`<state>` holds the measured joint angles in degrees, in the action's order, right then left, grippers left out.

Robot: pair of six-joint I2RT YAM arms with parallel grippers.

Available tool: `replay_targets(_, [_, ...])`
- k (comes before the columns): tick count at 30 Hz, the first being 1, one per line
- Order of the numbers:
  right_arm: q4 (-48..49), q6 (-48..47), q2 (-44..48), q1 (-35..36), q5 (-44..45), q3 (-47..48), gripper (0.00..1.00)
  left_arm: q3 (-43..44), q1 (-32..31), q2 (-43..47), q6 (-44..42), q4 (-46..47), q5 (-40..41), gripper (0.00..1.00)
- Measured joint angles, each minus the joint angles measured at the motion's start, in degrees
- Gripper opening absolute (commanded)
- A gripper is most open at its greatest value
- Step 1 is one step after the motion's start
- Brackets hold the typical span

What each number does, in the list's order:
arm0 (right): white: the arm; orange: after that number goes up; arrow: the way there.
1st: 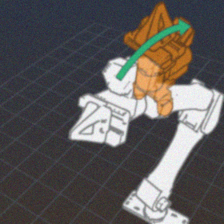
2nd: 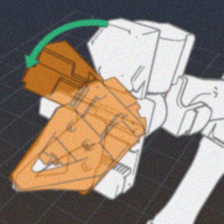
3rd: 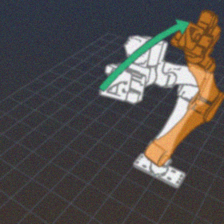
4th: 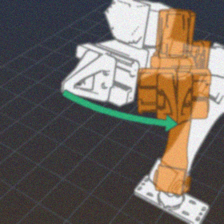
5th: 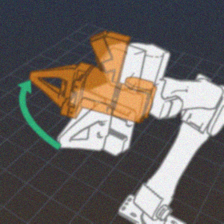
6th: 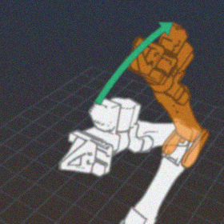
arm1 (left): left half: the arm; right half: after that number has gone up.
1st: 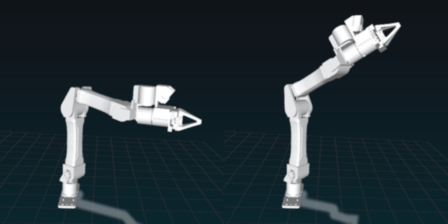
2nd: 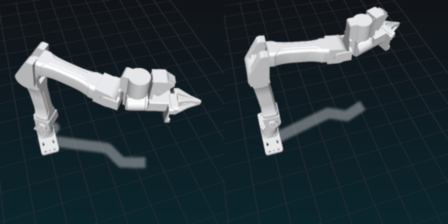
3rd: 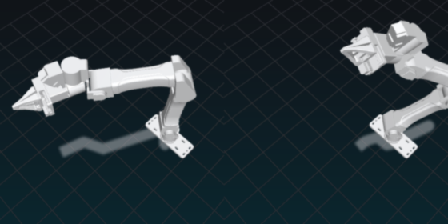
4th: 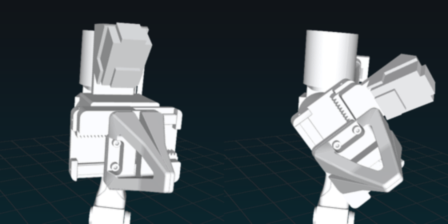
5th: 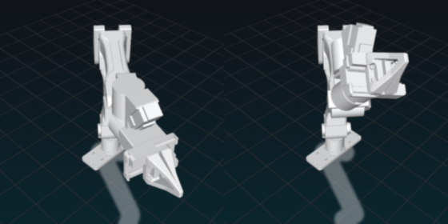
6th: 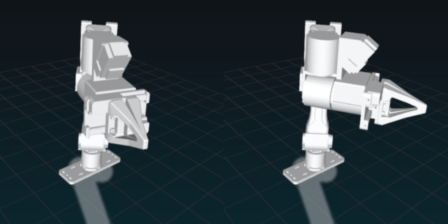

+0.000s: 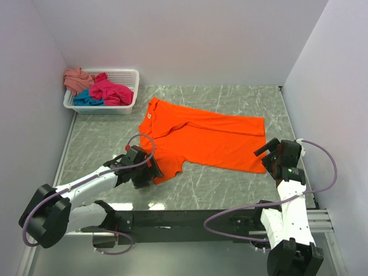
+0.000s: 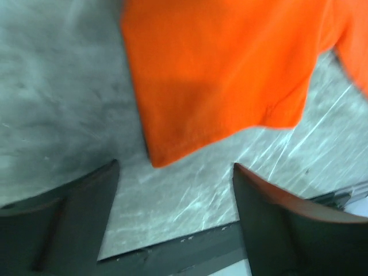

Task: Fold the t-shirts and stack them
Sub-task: Fold the tshirt

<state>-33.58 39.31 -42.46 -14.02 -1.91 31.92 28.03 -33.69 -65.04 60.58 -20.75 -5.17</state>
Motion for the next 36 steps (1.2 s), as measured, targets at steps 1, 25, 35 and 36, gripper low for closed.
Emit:
replay_targets(1, [-0.3,0.0,0.0,0.0,0.1,0.0,0.99,0.0,-0.7,-0.3,0.0,0.0,-0.1,0.73])
replay_targets(25, [-9.9,3.8,-1.0,0.0,0.4,-1.4,0.89,3.8,-2.0,-4.5,-1.6,-3.5,3.5,0.01])
replay_targets(35, [1.5,7.7,-13.6,0.0,3.1,-7.1,0.78,5.2,-2.0,-4.0,-2.4,-5.4,3.6,0.01])
replay_targets(36, [2.5,7.9,-14.2,0.0,3.6,-7.0,0.77,5.2,-2.0,-4.0,-2.4,-5.6,3.6,0.01])
